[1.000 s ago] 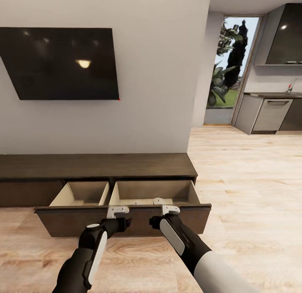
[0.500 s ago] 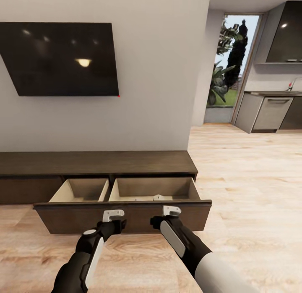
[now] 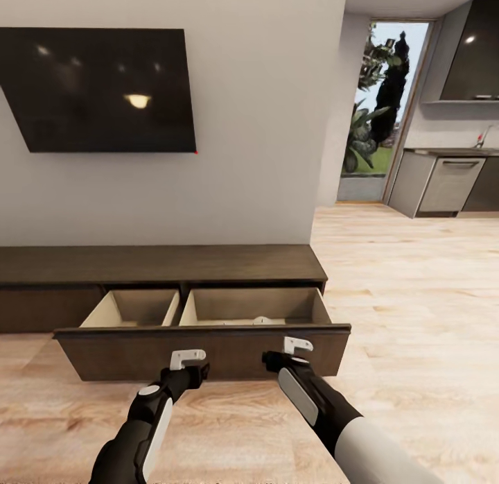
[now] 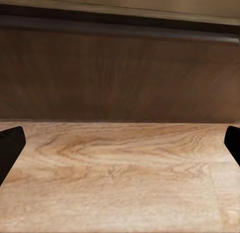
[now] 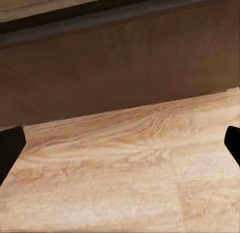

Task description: Place each of the two pumpkins and all three candles from the living room inside a cabinet in the living room (use any cabinet), then make sure every cabinet is closed, and position the cauldron so it is next to a table in the living room.

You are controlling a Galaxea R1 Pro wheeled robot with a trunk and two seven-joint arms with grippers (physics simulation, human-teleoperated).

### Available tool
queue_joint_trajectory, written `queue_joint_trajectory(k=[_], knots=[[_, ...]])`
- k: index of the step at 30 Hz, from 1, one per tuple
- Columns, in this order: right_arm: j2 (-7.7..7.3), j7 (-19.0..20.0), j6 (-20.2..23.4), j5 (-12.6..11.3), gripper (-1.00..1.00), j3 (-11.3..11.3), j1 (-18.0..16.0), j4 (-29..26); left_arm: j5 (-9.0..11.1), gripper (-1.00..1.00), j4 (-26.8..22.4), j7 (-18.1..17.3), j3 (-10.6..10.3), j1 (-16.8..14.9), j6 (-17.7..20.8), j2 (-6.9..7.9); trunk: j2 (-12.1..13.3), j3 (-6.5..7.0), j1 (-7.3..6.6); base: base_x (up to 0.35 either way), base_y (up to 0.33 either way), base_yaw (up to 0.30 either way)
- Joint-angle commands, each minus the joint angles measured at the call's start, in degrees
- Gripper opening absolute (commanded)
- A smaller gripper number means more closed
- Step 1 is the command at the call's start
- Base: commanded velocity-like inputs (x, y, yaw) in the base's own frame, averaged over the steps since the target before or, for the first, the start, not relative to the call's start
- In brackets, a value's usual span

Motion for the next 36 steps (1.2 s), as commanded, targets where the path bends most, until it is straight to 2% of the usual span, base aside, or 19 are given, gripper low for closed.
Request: queue_joint_trajectory(k=[1,7,12,14,16,18,21,22,25,27,29,33,35,36], knots=[[-0.05,-0.3,0.2,-0.4,1.00,0.2,-0.1,0.3,-0.3,1.00,-0.1,-0.3,0.2,0.0,0.3,-0.06,-0.4,-0.24,0.21,0.000,0.000,0.000],[0.06,0.0,1.6,-0.4,1.00,0.2,-0.1,1.4,-0.4,1.00,0.1,-0.3,0.2,0.0,0.2,-0.11,-2.8,-1.32,1.53,0.000,0.000,0.000],[0.08,0.0,2.5,-0.3,1.00,0.3,-0.1,1.5,-0.4,1.00,2.3,-0.3,0.2,0.0,0.1,-0.22,-4.9,-2.22,2.63,0.000,0.000,0.000],[0.13,0.0,2.2,0.5,1.00,0.4,-0.1,1.5,-0.3,1.00,2.4,-0.3,0.2,0.0,-0.1,-0.23,-5.7,-2.58,3.07,0.000,0.000,0.000],[0.17,0.1,1.4,2.7,1.00,0.4,-0.1,1.4,-0.2,1.00,2.6,-0.3,0.2,0.0,-2.8,-0.20,-6.5,-2.93,3.51,0.000,0.000,0.000],[0.21,0.1,-1.9,4.7,1.00,0.3,-0.1,1.5,-0.2,1.00,2.9,-0.3,0.2,0.0,-5.1,-0.16,-7.3,-3.29,3.95,0.000,0.000,0.000],[0.20,0.7,-5.0,5.5,1.00,0.3,-0.1,1.7,-0.1,1.00,3.2,-0.3,0.2,0.0,-6.1,-0.15,-8.5,-3.83,4.61,0.000,0.000,0.000],[0.23,2.9,-5.7,5.7,1.00,0.3,-0.1,2.0,-0.1,1.00,3.2,-0.3,0.2,0.0,-6.3,-0.14,-8.9,-4.01,4.83,0.000,0.000,0.000],[0.64,4.5,-5.4,5.7,1.00,0.3,-0.1,2.8,-0.1,1.00,3.2,-0.2,0.3,0.0,-6.2,-0.14,-9.7,-4.37,5.27,0.000,0.000,0.000],[0.94,4.5,-2.9,5.6,1.00,0.1,-0.1,4.1,-0.1,1.00,3.2,-0.2,0.3,0.0,-5.5,-0.17,-9.7,-4.37,5.27,0.000,0.000,0.000],[1.12,4.3,-0.5,5.7,1.00,0.0,-0.1,4.5,0.0,1.00,2.4,-0.2,0.3,0.0,-3.0,-0.21,-9.7,-4.37,5.27,0.000,0.000,0.000],[1.55,4.0,1.6,5.6,1.00,-0.2,-0.1,4.6,0.0,1.00,-3.6,-0.1,0.3,0.0,11.0,-0.33,-9.7,-4.37,5.27,0.000,0.000,0.000],[1.70,4.1,2.5,5.4,1.00,-0.2,-0.1,4.6,-0.1,1.00,-5.9,0.0,0.3,0.0,15.2,-0.40,-9.7,-4.37,5.27,0.000,0.000,0.000],[1.73,4.1,3.1,5.3,1.00,-0.2,-0.1,4.6,-0.1,1.00,-6.2,0.0,0.3,0.0,16.0,-0.43,-9.7,-4.37,5.27,0.000,0.000,0.000]])
